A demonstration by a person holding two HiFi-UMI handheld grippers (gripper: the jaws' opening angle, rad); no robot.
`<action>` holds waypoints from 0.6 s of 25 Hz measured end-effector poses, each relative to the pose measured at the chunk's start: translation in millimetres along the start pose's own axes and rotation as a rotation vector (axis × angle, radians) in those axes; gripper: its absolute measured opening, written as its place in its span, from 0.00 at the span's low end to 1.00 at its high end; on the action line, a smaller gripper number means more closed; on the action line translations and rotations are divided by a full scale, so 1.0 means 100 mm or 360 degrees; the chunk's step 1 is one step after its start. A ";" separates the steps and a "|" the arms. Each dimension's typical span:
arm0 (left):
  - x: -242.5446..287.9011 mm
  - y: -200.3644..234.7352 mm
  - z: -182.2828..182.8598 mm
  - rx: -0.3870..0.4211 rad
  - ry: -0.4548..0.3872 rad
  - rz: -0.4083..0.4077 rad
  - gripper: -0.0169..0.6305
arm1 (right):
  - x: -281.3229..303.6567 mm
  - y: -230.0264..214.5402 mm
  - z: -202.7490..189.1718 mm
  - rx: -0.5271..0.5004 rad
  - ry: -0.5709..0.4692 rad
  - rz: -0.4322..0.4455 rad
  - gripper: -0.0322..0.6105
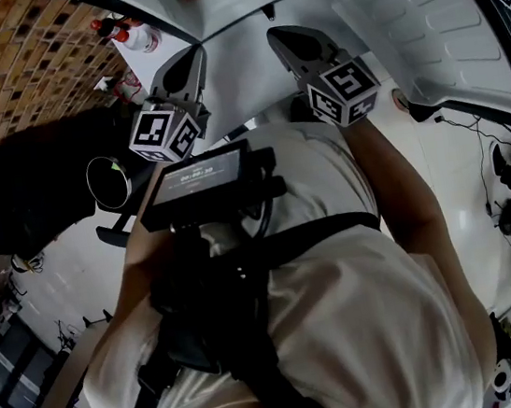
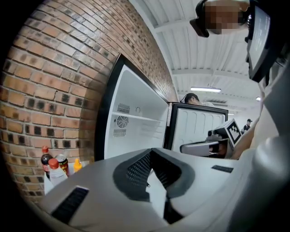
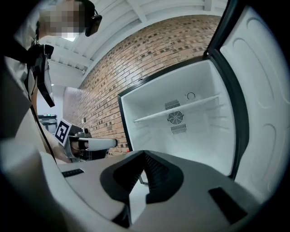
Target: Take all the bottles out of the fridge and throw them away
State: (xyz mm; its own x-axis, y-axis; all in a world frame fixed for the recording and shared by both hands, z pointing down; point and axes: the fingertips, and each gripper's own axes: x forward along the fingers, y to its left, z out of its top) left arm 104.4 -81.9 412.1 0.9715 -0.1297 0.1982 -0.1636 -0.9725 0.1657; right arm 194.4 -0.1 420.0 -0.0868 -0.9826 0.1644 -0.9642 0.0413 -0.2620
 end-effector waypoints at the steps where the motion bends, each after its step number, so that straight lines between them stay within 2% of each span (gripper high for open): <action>1: 0.03 0.00 -0.01 0.0001 0.0003 0.0000 0.03 | 0.01 -0.02 0.01 -0.0004 -0.0007 0.0005 0.04; 15: 0.10 0.07 -0.04 0.0005 0.0028 0.0031 0.03 | 0.16 -0.07 0.02 0.0003 0.0004 0.0057 0.04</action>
State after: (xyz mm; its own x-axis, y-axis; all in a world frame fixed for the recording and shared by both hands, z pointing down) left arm 112.5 -89.3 419.7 0.9650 -0.1455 0.2181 -0.1821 -0.9704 0.1587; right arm 199.7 -16.0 422.8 -0.1217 -0.9800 0.1573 -0.9600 0.0760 -0.2693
